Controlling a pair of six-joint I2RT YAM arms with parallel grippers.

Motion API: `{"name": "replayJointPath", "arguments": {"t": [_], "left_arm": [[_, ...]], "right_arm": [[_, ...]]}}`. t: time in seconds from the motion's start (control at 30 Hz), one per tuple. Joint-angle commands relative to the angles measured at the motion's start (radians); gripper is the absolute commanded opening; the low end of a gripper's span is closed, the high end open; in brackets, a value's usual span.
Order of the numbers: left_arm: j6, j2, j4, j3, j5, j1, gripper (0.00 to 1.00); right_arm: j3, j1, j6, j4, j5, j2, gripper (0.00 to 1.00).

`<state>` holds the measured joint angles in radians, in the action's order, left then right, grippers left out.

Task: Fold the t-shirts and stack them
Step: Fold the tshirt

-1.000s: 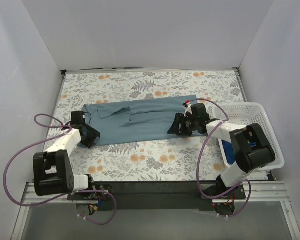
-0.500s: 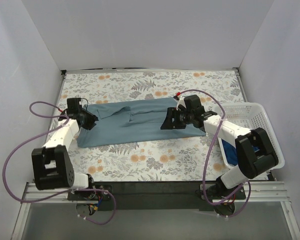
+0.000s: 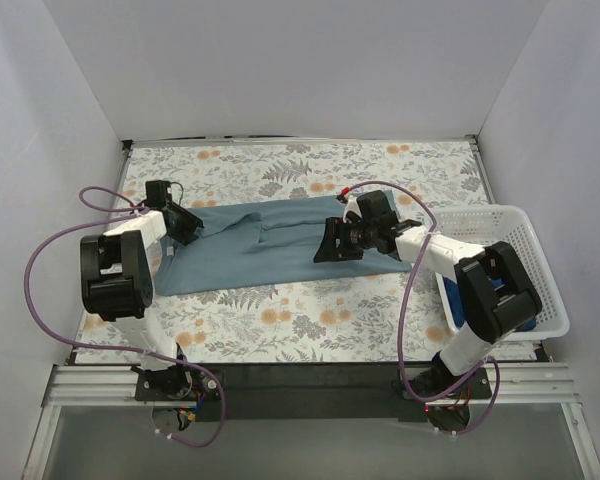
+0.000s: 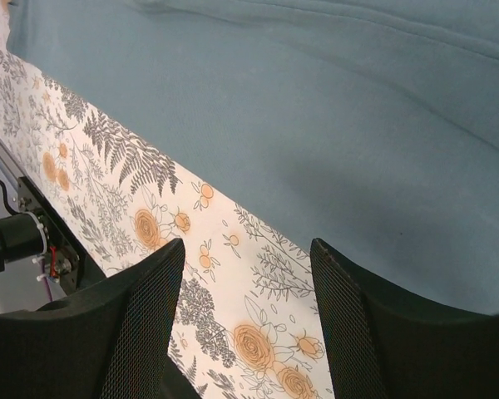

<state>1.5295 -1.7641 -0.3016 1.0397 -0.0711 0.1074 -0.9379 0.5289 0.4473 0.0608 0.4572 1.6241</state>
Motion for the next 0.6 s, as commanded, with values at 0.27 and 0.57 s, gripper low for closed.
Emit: {"name": "replayJointPath", "arguments": {"t": [0.27,0.57], "left_arm": [[-0.025,-0.021,0.028,0.040,-0.056,-0.006,0.30],[-0.029,-0.017,0.042,0.003,-0.072,-0.029,0.27]], "right_arm": [[-0.146,0.017,-0.019,-0.088,0.038,0.097,0.68],[-0.337,0.037,-0.085,-0.173,0.067,0.284,0.66]]}}
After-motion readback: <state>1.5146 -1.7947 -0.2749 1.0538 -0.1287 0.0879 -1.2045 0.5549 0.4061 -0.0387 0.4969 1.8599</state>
